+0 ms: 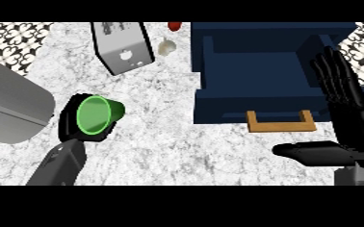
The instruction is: Pick up the cup, place it into the drawer and close the drawer
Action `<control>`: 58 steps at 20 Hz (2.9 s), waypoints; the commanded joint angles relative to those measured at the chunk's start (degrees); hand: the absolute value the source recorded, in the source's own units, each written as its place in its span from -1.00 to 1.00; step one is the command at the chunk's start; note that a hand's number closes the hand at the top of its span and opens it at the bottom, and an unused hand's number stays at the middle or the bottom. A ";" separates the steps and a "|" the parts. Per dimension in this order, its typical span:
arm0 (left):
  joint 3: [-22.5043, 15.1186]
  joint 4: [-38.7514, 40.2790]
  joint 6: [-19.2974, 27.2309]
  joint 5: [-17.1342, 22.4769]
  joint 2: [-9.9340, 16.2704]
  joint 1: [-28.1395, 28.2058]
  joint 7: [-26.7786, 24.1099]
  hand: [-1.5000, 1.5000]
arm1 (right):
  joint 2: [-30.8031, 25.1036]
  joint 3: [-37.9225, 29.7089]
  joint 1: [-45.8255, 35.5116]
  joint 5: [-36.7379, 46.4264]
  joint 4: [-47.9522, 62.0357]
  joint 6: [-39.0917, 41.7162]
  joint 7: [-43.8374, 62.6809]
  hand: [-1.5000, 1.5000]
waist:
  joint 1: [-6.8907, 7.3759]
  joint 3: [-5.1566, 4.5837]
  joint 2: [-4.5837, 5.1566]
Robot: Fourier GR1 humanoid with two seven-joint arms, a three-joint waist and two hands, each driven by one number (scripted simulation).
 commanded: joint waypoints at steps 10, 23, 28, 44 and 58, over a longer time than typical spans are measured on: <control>-7.51 -19.00 1.76 -1.49 -5.16 -3.70 2.62 1.00 | -0.41 -1.35 2.07 0.20 0.71 0.45 -1.29 -1.00 | 1.26 0.21 -0.63; -15.83 -37.64 17.02 -1.28 -10.42 -19.45 32.62 1.00 | -1.86 -4.40 2.83 -2.85 -1.18 1.95 -0.31 -1.00 | 0.51 0.18 -0.45; -24.96 -35.21 28.68 0.92 -11.42 -25.85 36.21 1.00 | -2.56 -4.77 1.37 -3.74 0.59 3.26 -1.14 -1.00 | -0.22 0.18 -0.34; -34.62 -13.62 39.51 14.98 -11.44 -42.78 38.83 1.00 | -3.76 -5.55 0.32 -5.08 0.10 4.86 0.37 -1.00 | -1.80 0.19 0.07; -54.03 -6.85 45.04 23.06 -11.44 -43.04 38.20 1.00 | -2.39 -4.16 -3.37 -2.90 4.14 3.41 -1.15 -1.00 | -3.39 0.24 0.58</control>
